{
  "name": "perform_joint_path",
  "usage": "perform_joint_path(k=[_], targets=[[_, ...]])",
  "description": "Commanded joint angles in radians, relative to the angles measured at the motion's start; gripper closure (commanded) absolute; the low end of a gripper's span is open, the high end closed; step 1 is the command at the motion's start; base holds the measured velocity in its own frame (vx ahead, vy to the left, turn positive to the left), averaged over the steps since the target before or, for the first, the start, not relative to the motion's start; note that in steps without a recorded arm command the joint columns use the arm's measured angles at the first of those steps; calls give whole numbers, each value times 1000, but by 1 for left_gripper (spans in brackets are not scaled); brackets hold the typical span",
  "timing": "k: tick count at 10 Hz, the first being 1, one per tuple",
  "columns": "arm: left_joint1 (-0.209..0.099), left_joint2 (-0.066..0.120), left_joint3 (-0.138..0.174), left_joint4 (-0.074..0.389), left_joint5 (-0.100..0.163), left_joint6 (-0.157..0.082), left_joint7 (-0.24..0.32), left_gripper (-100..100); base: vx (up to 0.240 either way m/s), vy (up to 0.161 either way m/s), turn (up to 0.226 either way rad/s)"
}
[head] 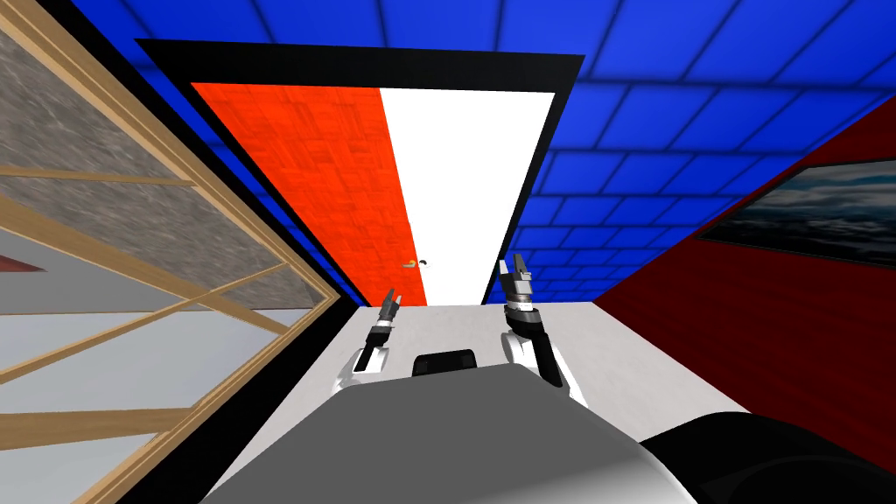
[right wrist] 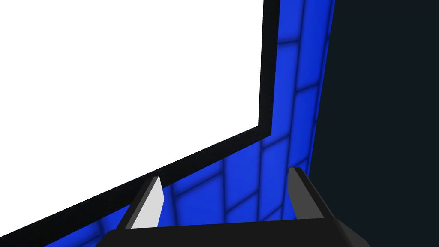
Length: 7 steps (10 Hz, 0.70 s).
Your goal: Pull the door open
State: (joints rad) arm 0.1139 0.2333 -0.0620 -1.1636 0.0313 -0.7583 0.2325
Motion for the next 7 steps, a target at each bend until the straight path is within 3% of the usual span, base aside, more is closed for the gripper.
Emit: perform_joint_path(k=[1,7], targets=[[-11,5,1,28,1,-10,4,-100,72,10,-1],[-57,29,1,178,2,-50,23,-100,87,14,-12]])
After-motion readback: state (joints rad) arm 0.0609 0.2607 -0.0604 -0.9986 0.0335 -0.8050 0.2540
